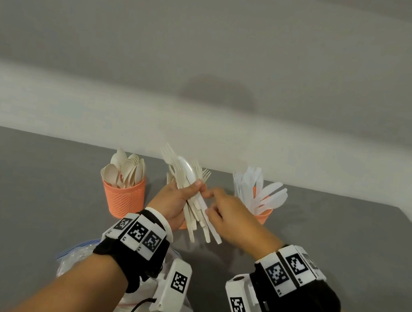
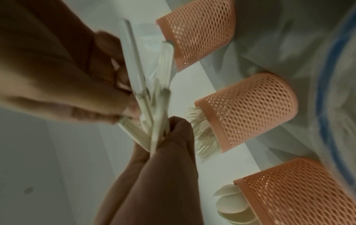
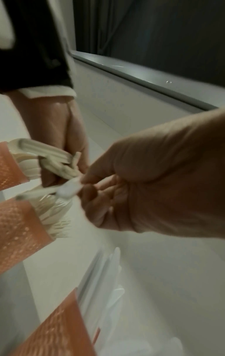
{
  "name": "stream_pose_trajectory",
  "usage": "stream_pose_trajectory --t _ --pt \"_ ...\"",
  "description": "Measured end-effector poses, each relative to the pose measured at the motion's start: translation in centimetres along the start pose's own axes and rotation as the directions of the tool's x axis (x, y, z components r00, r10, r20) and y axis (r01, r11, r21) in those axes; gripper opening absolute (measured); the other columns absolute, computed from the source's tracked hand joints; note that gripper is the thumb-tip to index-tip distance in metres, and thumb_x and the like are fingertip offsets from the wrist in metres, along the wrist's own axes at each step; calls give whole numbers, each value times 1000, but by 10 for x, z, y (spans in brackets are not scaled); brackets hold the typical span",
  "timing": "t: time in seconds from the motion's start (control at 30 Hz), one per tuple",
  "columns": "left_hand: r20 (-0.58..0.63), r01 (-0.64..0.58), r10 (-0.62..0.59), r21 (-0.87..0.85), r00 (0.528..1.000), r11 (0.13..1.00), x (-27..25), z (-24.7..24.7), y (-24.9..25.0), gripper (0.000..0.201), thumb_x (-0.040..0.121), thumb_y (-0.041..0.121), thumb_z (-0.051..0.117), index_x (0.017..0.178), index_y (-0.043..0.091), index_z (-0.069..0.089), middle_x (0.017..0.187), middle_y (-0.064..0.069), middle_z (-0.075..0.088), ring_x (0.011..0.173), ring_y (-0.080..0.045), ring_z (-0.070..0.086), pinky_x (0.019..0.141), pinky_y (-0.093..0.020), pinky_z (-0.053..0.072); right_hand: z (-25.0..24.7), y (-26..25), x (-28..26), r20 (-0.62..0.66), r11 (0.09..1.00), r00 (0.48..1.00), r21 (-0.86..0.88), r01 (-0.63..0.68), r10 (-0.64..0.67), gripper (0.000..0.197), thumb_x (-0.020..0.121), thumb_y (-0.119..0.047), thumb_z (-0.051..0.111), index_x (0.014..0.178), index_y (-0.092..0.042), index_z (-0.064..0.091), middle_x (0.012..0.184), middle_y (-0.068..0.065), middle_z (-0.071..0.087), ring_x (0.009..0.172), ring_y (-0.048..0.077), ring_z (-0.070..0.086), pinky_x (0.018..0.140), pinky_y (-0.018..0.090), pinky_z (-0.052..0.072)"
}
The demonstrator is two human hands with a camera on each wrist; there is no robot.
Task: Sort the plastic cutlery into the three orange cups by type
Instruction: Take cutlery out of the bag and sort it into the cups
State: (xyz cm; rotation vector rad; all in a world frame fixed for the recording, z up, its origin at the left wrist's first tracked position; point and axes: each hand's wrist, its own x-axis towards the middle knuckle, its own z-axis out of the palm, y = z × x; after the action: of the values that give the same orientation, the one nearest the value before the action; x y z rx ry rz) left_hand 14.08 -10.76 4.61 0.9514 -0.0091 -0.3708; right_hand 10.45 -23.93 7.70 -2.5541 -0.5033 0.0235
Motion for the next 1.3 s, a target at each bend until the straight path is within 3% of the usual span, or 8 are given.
stream_pose_trajectory --t 0.13,0.23,0.4,0.63,0.77,0.9,1.03,1.3 --pt "-38 -20 19 -17 999 1000 5 -7 1 28 91 9 49 119 2 47 88 -12 57 84 -21 58 69 -27 57 -23 8 -9 117 996 992 -90 -30 40 13 93 -9 38 89 -15 49 88 3 54 82 23 53 68 29 40" --pt "-33 -17 18 25 999 1000 6 -6 2 21 92 8 49 112 3 49 71 -5 58 65 -13 60 58 -23 56 -36 23 -13 198 989 971 -92 -114 130 14 93 -11 39 94 -15 53 97 7 61 91 26 57 84 38 45" --pt "-10 -71 71 -11 997 997 8 -5 6 11 92 2 46 101 3 53 62 -1 60 54 -7 62 59 -18 55 -53 38 -17 256 982 948 -19 -190 188 22 94 -7 43 80 -24 48 74 -9 48 66 8 47 62 19 40" --pt "135 -125 124 2 983 992 -2 -4 11 11 93 -3 40 94 4 49 58 1 56 52 -7 54 55 -20 50 -36 71 7 -332 936 879 41 -350 343 12 91 -1 38 91 -5 49 79 11 57 78 29 57 71 36 44" --pt "161 -102 87 87 983 991 -1 -7 9 25 89 5 52 113 3 45 70 -2 61 63 -13 58 58 -25 52 -12 82 17 -215 883 882 -127 -451 420 19 91 0 38 87 2 57 79 11 52 85 26 53 70 25 32" --pt "169 -96 78 104 983 990 -3 -9 11 22 88 3 51 109 2 45 69 -2 60 63 -14 56 57 -25 50 -20 69 18 -463 953 836 87 -289 296 30 91 -2 44 120 4 51 121 18 45 93 27 54 72 9 29" --pt "174 -80 62 102 983 992 -5 -3 13 25 90 -6 41 115 0 44 70 -3 64 61 -14 59 57 -25 52 -16 22 13 -471 961 882 250 117 15 19 88 -17 59 103 -8 66 94 5 53 78 3 52 71 3 38" --pt "179 -17 -2 103 984 995 -12 1 10 37 91 -7 40 126 5 47 94 -11 69 78 -22 70 67 -37 59 -1 2 25 -331 764 902 646 2 277 15 95 -15 42 85 -8 51 97 17 62 85 22 62 68 18 52"
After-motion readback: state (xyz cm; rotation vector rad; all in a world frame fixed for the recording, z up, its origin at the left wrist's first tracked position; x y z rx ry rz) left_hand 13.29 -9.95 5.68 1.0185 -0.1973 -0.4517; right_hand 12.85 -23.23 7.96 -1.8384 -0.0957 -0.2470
